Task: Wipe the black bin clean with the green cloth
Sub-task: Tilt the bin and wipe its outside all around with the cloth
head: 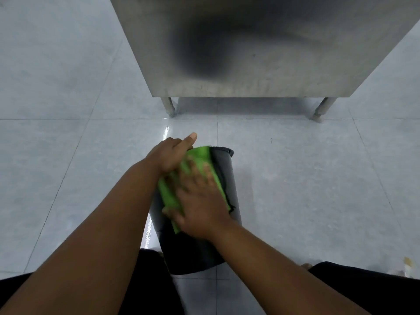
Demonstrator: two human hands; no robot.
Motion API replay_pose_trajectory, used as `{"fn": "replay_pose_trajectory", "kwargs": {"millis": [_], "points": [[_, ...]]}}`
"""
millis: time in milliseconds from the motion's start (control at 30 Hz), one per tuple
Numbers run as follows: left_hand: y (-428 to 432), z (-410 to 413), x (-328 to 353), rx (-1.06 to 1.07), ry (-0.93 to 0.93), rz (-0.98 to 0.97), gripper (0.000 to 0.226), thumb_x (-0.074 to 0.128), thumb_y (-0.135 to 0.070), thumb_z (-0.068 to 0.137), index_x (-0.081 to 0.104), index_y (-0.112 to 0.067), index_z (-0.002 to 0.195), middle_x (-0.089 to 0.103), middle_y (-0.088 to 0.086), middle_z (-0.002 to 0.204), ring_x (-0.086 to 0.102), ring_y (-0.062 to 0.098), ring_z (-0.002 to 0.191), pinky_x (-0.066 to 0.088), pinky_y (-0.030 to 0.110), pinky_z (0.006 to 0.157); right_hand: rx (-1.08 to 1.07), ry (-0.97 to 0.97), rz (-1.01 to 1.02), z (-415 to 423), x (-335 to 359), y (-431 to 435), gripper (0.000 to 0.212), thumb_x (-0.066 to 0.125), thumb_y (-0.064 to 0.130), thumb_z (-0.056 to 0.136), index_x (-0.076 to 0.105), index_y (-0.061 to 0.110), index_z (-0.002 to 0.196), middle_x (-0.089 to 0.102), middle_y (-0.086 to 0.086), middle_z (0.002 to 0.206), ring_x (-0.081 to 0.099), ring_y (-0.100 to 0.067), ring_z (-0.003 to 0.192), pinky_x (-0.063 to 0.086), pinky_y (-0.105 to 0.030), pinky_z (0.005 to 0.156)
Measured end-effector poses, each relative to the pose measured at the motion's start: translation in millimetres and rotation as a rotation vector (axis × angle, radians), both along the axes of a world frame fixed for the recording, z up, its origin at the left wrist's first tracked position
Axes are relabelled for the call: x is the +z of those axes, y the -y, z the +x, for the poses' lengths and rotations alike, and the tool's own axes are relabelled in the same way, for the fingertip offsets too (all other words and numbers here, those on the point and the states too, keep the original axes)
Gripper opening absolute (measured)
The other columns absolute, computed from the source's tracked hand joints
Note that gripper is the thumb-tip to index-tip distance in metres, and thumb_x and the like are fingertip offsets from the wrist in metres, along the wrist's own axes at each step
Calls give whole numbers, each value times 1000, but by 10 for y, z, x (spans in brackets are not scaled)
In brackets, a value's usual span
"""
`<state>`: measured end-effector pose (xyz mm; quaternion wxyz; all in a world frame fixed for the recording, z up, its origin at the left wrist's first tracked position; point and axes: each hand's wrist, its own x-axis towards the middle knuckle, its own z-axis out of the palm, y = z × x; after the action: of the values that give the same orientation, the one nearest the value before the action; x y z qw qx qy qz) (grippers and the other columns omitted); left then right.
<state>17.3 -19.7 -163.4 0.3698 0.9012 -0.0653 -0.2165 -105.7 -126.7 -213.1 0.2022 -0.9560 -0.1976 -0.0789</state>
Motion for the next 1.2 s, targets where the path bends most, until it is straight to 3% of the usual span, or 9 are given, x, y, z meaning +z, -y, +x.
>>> {"fn": "replay_pose_trajectory", "kwargs": {"millis": [100,300,400,533,700,833,1000,1133,1200], "points": [[9,11,-18,12,-14,37,71,29,-72,92,73,-17,101,68,4,115,60,25,109,43,45,103,217,103,-57,154,-29,98,63,61,52,87,53,24,143,45,0,153,24,-30,150,7,-52,123],[-90,54,-53,33,3,-24,66,37,-70,91,67,-17,64,64,-1,72,58,19,73,45,34,74,-53,44,200,164,-261,458,68,49,54,94,35,26,154,24,4,165,9,-20,155,12,-48,124],[-148,36,-30,77,-8,-63,66,42,-51,101,61,-12,51,47,-6,57,45,15,59,35,31,61,-208,-121,468,137,-428,554,71,44,51,95,20,27,157,12,5,167,1,-15,155,12,-39,125],[-112,8,24,100,-7,-87,72,43,-49,101,57,-29,34,46,-9,52,45,12,56,35,30,62,-365,-407,779,141,-407,618,68,38,57,94,6,44,152,6,20,164,4,4,150,8,-14,118],[-87,-63,35,110,-29,-108,74,41,-48,102,52,-27,32,44,-13,37,41,11,51,33,29,60,-655,-930,1157,185,-435,776,84,39,85,79,30,44,153,35,8,159,35,-17,145,24,-42,122],[-191,-72,-135,188,-70,-164,60,44,-56,98,42,-19,50,39,-5,54,38,13,54,31,31,63,-722,-703,821,286,-169,809,64,33,62,99,19,37,157,27,7,163,30,-20,148,24,-43,121],[-281,-80,-137,181,-100,35,58,39,-60,98,47,-9,71,45,9,73,44,23,70,32,33,62,-473,-239,107,140,-11,327,79,26,61,97,10,16,160,3,-11,168,1,-33,155,6,-47,124],[-178,-21,89,20,-185,56,66,28,-70,95,71,-20,96,68,5,107,62,20,100,45,37,90,-119,13,-59,-73,-37,-146,73,46,56,93,33,19,154,26,-12,163,10,-35,152,-6,-49,124],[-70,-5,149,-38,-221,87,76,22,-78,90,71,-22,105,67,4,117,60,21,108,42,41,103,147,75,-186,-218,-106,-414,67,62,52,86,50,21,145,43,-7,155,23,-35,149,1,-54,124]]}}
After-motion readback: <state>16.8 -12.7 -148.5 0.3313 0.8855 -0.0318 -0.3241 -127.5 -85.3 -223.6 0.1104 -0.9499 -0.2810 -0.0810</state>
